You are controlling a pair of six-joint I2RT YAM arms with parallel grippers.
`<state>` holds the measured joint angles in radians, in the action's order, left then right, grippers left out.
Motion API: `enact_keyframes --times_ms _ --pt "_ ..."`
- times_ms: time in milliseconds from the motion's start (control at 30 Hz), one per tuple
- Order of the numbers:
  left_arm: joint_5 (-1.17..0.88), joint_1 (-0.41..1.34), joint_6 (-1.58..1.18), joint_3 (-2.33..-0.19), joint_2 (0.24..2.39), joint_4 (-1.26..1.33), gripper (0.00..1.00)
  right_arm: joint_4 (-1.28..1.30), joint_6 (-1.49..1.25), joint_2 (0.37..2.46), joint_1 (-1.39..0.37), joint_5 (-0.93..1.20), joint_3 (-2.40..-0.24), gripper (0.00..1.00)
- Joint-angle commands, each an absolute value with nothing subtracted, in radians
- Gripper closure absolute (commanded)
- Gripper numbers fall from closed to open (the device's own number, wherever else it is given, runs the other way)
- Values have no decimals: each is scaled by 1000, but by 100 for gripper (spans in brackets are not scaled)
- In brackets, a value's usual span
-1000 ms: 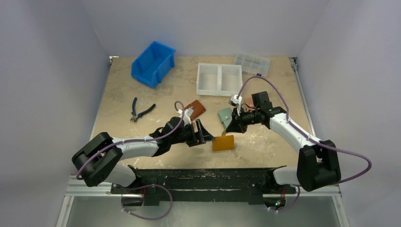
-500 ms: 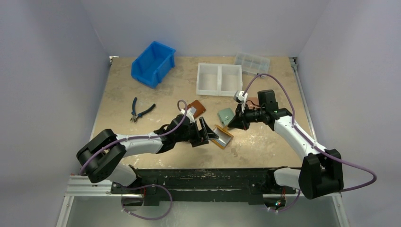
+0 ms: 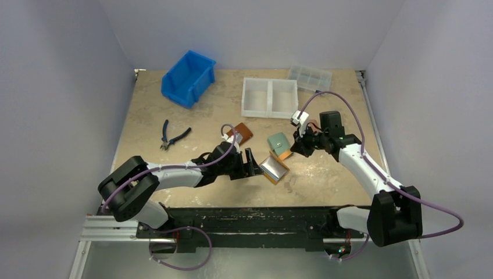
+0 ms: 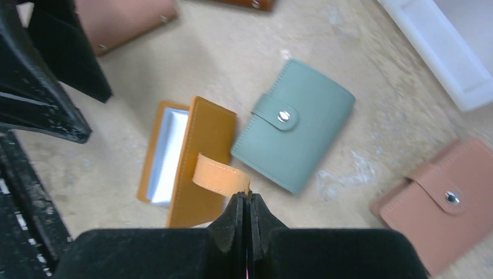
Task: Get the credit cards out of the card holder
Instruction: Open the card holder at the center of the board.
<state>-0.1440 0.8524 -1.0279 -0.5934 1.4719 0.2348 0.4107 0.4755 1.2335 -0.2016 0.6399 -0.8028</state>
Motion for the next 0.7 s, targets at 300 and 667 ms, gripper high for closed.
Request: enact_keyframes --times_ms 300,667 --pt "-168 856 -979 -661 1602 315 34 541 672 1296 -195 236 -790 100" --pt "-28 856 -903 -654 1465 198 34 591 653 1293 -194 181 -796 87"
